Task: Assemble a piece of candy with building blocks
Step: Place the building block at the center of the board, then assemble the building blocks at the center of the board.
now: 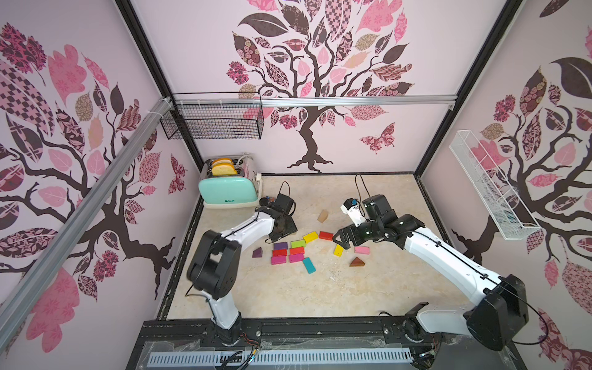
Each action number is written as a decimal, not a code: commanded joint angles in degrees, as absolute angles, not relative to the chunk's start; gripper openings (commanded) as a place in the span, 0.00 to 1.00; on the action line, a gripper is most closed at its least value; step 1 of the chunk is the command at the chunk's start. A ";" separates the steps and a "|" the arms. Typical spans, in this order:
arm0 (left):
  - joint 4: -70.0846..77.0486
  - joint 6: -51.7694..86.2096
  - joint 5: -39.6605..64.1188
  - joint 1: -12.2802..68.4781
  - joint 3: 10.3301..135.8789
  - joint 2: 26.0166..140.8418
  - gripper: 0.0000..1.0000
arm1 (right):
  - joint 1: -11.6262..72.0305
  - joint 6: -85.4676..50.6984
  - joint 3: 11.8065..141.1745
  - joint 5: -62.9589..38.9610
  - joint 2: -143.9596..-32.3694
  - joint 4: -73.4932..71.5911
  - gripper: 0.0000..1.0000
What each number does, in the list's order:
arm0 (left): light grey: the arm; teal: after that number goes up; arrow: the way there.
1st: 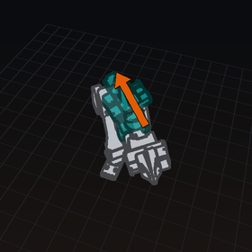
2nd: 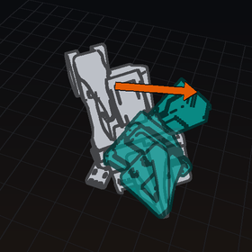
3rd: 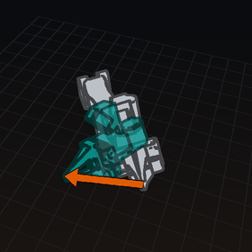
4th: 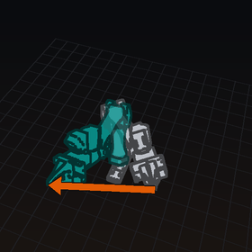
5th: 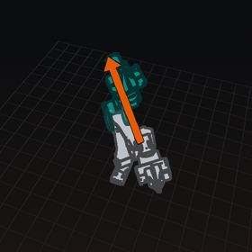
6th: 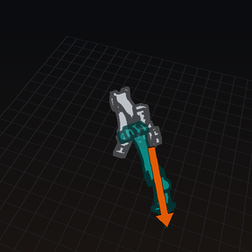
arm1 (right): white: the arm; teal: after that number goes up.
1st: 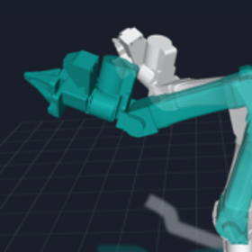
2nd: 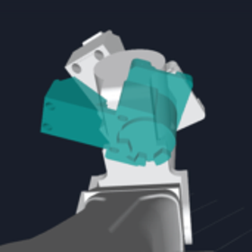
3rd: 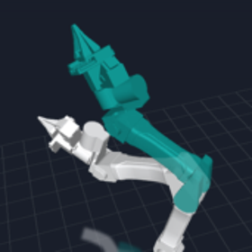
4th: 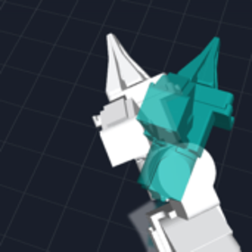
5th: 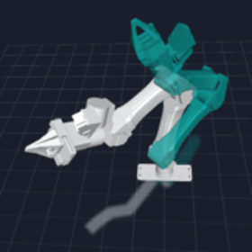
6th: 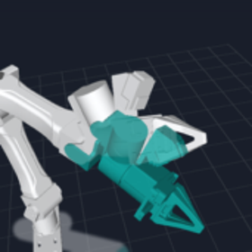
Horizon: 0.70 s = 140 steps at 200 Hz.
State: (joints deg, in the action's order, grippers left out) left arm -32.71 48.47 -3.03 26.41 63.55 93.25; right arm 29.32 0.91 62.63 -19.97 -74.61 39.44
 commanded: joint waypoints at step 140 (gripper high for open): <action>13.79 65.92 -17.50 29.62 23.72 75.38 0.78 | 29.05 -6.36 59.08 -23.38 -68.04 35.29 0.99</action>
